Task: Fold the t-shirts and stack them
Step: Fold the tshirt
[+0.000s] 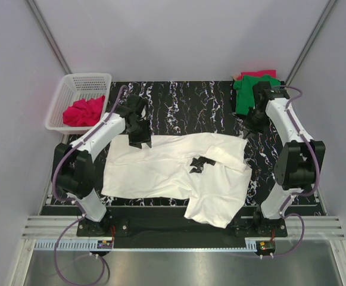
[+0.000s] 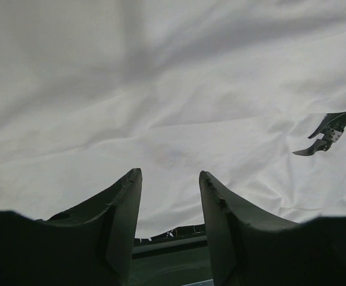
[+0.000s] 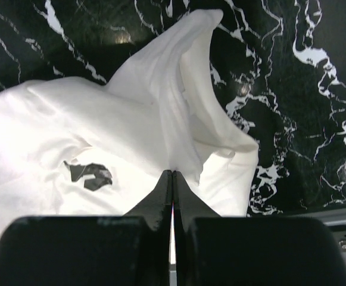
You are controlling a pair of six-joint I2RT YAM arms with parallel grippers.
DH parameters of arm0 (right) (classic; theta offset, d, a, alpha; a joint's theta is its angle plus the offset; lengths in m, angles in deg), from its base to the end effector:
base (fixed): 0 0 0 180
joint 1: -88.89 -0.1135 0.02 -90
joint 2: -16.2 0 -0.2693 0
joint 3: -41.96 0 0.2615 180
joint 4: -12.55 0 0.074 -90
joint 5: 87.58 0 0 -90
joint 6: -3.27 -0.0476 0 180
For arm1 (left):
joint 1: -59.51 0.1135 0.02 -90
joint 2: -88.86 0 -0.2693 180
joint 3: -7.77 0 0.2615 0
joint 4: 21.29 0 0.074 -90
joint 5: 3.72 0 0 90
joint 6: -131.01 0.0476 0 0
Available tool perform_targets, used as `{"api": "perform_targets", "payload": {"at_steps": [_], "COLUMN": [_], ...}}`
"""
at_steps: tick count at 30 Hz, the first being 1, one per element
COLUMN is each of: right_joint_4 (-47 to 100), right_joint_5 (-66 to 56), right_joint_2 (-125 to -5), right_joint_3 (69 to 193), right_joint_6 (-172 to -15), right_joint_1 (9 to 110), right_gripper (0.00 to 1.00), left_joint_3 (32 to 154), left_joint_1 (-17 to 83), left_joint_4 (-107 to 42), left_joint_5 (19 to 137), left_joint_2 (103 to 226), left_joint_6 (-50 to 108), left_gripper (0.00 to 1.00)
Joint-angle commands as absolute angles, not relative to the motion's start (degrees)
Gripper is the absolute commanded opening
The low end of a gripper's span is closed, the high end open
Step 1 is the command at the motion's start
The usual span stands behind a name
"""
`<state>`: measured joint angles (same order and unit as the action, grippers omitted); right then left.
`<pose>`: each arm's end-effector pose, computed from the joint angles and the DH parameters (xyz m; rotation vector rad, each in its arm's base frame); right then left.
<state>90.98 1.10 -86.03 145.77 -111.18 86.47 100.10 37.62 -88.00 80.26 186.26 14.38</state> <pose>0.3657 0.0166 0.2655 0.5544 2.8686 0.1110 0.3258 -0.1363 0.2422 -0.0947 2.8751 -0.3274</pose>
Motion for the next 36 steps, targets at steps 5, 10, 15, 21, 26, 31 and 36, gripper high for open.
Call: {"api": "perform_targets", "payload": {"at_steps": [5,10,15,21,26,31,36], "right_joint_4": [95.2,93.2,90.7,87.6,86.5,84.4,80.8], "right_joint_5": [-1.3,0.5,2.1,3.7,-2.8,-6.3,-9.8], "right_joint_2": [-80.0,-83.3,-87.7,-89.2,-87.2,-88.7,-91.0], "right_joint_3": [143.7,143.6,146.1,148.7,148.1,143.0,141.8], "right_joint_6": [-112.7,-111.7,-110.3,-109.6,-109.4,-108.4,-108.9], "right_joint_1": [85.1,85.2,85.1,85.2,84.4,81.5,80.2], "right_gripper": [0.0,0.0,0.18,0.22,0.24,0.26,0.27], "left_joint_3": [99.5,98.6,97.9,98.3,98.9,98.9,98.8], "left_joint_1": [37.9,37.8,37.8,37.8,37.8,37.8,37.9], "left_joint_4": [-87.0,-86.9,-87.0,-87.2,-87.2,-86.8,-86.4], "left_joint_5": [80.0,79.9,79.8,79.5,79.6,79.7,80.1], "left_joint_2": [180.5,179.4,179.0,180.3,181.3,183.1,183.4], "left_joint_6": [14.6,14.6,14.7,15.0,14.9,14.8,14.6], "left_gripper": [0.49,0.49,0.49,0.49,0.49,0.49,0.49]}}
